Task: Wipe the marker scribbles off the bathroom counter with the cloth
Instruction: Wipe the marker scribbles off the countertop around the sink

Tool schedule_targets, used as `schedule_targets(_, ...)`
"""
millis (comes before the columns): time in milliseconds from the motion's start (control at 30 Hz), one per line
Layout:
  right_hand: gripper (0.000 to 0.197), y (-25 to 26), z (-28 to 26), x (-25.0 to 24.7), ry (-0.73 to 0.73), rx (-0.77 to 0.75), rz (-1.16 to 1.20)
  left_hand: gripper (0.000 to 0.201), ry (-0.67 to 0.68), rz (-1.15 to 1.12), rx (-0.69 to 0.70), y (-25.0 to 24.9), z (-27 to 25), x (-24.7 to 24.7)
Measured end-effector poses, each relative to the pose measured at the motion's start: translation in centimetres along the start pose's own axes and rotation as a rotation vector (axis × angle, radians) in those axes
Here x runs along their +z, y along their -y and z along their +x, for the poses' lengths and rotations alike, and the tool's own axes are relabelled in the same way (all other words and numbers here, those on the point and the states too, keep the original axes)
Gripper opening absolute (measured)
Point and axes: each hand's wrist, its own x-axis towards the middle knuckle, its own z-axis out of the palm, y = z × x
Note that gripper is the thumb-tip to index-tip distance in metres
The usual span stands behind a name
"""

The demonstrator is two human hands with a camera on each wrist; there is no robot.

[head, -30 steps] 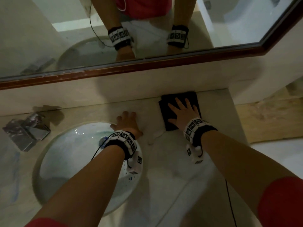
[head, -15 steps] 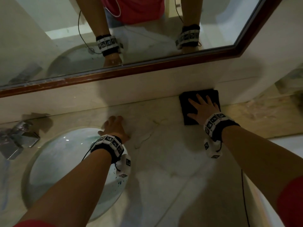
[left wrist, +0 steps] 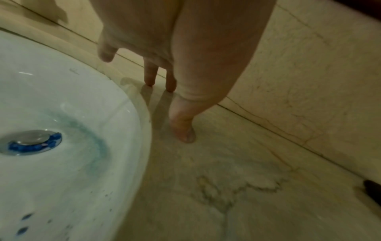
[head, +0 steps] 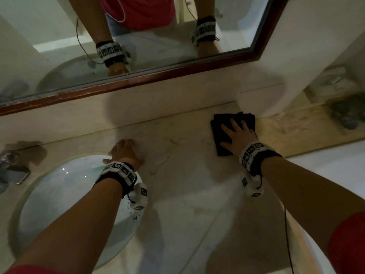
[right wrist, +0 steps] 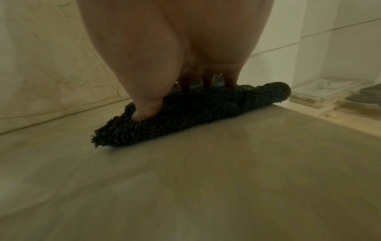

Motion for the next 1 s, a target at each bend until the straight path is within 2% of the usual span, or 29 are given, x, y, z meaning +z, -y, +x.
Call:
schedule_targets(167, 0.073, 1.1, -3.7, 2.0, -0.001, 0.041, -0.010, 0.059, -0.034, 0.002, -0.037, -0.1, -2.1, 0.9)
schedule_targets(267, 0.072, 2.5, -5.5, 3.2, 0.008, 0.056, 0.009, 0.048, -0.058, 0.025, 0.079, 0.9, -3.9, 1.9)
schedule_targets(367, 0.071, 4.5, -6.4, 3.9, 0.019, 0.065, 0.010, 0.053, -0.072, 0.010, 0.176, 2.4, -5.5, 3.1)
schedule_targets(700, 0.072, 14.4, -6.7, 5.2, 0.008, 0.002, -0.053, 0.057, -0.064, 0.070, 0.274, 5.8, -8.3, 4.7)
schedule_targets(833, 0.072, 17.0, -6.6, 5.5, -0.005, -0.024, -0.075, 0.060, -0.001, 0.031, 0.300, 6.6, -9.4, 5.5)
schedule_targets(1000, 0.071, 22.6, -7.1, 6.8, -0.016, -0.127, -0.119, 0.059, 0.104, -0.111, 0.315, 7.7, -10.3, 6.5)
